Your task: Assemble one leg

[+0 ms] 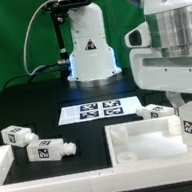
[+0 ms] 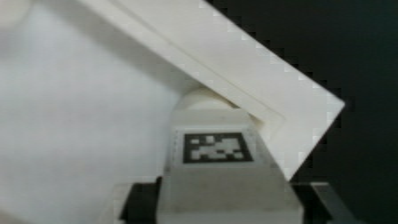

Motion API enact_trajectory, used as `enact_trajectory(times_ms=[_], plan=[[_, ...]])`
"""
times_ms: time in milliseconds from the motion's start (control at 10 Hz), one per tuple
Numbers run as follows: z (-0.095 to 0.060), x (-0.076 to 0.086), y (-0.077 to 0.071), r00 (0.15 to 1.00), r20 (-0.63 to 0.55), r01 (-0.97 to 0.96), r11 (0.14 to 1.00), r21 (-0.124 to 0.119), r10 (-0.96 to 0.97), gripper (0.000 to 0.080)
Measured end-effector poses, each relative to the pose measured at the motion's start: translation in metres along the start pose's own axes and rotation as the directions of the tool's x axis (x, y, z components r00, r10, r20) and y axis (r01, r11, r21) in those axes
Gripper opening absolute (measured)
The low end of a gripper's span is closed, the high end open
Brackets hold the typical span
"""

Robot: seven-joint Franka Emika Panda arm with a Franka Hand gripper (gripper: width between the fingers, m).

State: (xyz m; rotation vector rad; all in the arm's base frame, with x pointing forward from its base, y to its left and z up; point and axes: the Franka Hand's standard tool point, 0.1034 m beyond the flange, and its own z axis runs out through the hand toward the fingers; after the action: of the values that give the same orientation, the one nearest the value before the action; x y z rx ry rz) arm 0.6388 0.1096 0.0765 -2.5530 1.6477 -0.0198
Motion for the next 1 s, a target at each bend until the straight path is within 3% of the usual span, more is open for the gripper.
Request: enact_trajectory(times_ms=[100,300,600,700,800,900,1000], plan=[[0.0006,-0.0011,-0.0002,0.987,-0.002,-0.161,0.987,0.0,0.161,0.0284],[0.0011,-0.0006,-0.0018,0.879,0.017,-0.477,0.878,0.017,0.477,0.0285],[0.0015,-0.0011,-0.0017,0.895,0.017,-0.447,0.895,0.016,0.446,0.0285],[0.0009,-0.0015,-0.0026,0.963,0.005,-0.269,0.963,0.018,0.269,0.0529],[-0.0009,-0.0024,-0.0055,0.998,0.0,-0.058,0.998,0.023,0.058,0.0529],[-0.0036,0.0018,-0.0073,0.984,-0.002,0.177,0.984,0.024,-0.177,0.0628],[-0.0039,0.002,-0.0073,0.968,-0.002,0.25,0.968,0.021,-0.25,0.0643]])
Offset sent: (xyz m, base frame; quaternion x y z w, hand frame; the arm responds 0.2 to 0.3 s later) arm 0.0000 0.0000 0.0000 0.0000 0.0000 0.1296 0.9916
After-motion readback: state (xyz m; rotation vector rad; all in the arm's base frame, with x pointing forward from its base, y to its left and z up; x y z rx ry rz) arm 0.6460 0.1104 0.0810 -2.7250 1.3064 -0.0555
